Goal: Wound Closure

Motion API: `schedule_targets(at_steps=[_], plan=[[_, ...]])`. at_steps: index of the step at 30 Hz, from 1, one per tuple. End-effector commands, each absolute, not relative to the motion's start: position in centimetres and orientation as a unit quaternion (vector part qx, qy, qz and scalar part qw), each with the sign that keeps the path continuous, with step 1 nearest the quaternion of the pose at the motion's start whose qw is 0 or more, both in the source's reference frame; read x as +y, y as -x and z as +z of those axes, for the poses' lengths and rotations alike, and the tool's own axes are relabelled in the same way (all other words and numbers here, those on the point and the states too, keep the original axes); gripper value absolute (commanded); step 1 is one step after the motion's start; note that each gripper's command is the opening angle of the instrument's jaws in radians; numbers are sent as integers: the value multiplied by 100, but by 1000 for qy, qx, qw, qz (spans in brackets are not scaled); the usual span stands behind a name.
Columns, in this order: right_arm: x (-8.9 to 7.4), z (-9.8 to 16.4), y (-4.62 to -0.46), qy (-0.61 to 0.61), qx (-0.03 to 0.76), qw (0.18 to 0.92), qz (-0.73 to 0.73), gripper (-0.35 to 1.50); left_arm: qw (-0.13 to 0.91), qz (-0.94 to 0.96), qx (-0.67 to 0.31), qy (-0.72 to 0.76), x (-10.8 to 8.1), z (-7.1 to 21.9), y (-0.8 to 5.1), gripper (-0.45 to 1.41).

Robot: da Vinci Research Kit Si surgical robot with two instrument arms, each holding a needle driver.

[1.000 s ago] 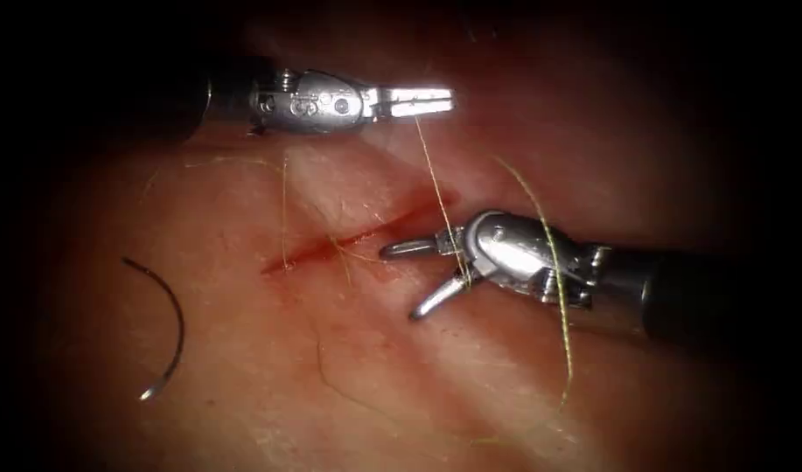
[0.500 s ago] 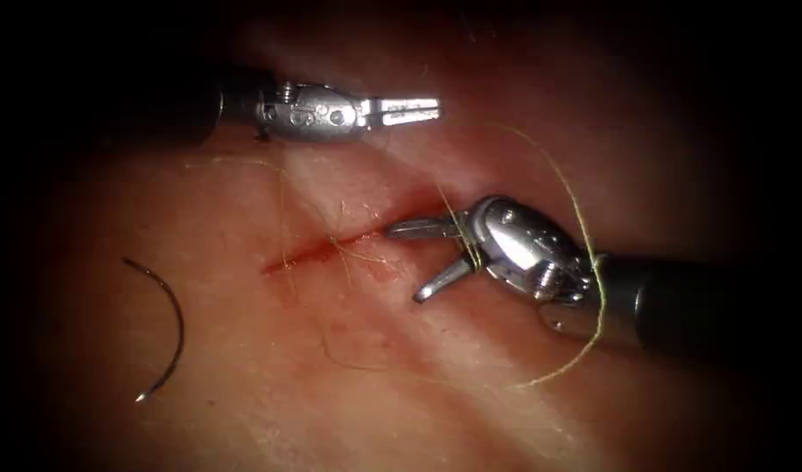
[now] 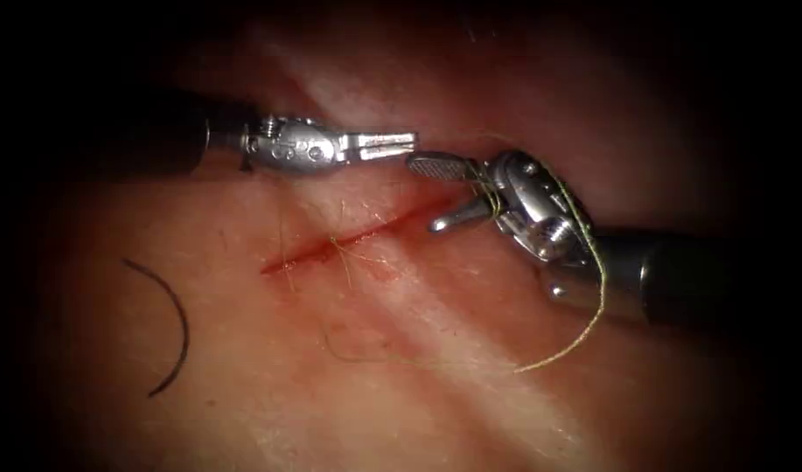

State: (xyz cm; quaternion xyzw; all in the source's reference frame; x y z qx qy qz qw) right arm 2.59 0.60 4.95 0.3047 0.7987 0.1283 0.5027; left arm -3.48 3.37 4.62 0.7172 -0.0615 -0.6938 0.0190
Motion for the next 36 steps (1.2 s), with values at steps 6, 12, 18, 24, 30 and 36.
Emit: schedule_targets(at_steps=[6, 12, 18, 24, 30, 36], plan=[[72, 508, -260, -290, 796, 512, 145, 68, 24, -692, -60, -719, 315, 452, 350, -45], [77, 515, -255, -280, 794, 517, 156, 68, 29, -683, -52, -728, 290, 430, 343, -45], [77, 513, -261, -282, 784, 523, 183, 64, 36, -678, -50, -733, 281, 428, 361, -45], [75, 510, -266, -298, 755, 527, 253, 64, 44, -677, -52, -733, 267, 437, 373, -45], [73, 507, -276, -282, 719, 538, 337, 69, 45, -677, -50, -733, 269, 438, 371, -45], [75, 508, -279, -257, 686, 560, 387, 69, 44, -679, -51, -731, 275, 443, 371, -45]])
